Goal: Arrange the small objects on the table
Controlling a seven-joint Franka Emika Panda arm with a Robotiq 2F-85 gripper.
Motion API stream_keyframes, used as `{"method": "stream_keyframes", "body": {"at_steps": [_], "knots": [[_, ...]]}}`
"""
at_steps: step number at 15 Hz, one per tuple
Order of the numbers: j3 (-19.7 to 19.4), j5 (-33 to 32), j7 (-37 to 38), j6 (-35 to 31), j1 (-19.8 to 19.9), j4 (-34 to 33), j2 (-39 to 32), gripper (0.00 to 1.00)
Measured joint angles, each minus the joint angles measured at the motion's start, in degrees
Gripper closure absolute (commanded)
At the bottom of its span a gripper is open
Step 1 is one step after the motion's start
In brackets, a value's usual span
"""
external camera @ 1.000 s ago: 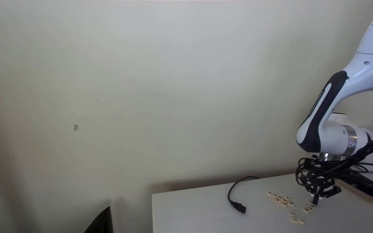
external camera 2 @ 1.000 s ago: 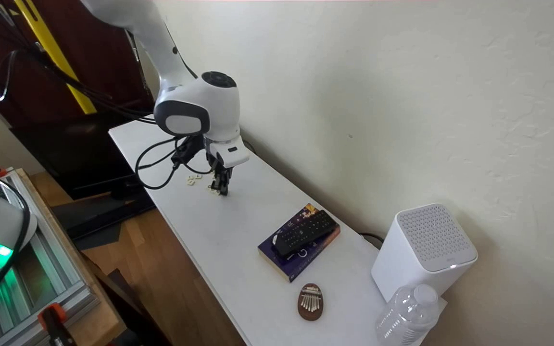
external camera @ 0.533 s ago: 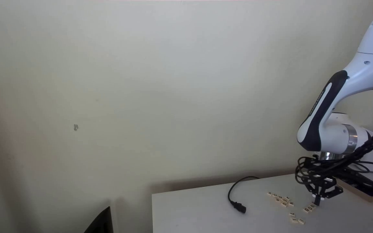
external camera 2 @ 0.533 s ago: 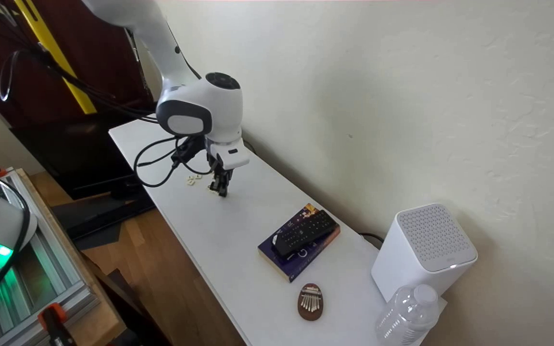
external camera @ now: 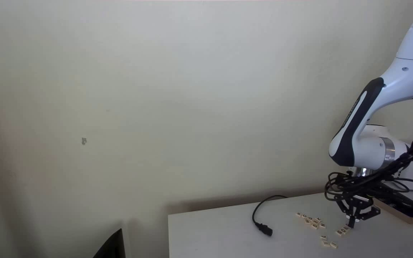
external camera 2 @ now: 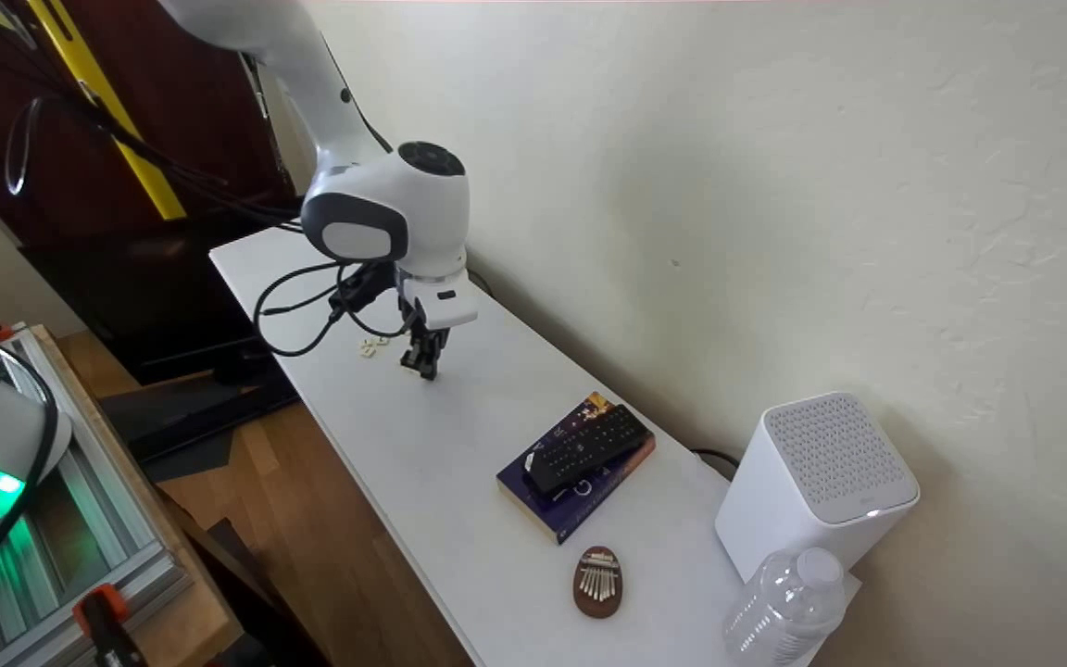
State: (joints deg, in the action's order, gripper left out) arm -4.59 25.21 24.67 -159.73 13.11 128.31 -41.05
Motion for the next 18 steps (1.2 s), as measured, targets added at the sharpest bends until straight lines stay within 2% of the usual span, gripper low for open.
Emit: {"method": "stream_keyframes", "body": {"at_steps": [18], "knots": [[-0.04,4.08,3.16,2.84,0.22,-0.41,0.05,1.00]]}}
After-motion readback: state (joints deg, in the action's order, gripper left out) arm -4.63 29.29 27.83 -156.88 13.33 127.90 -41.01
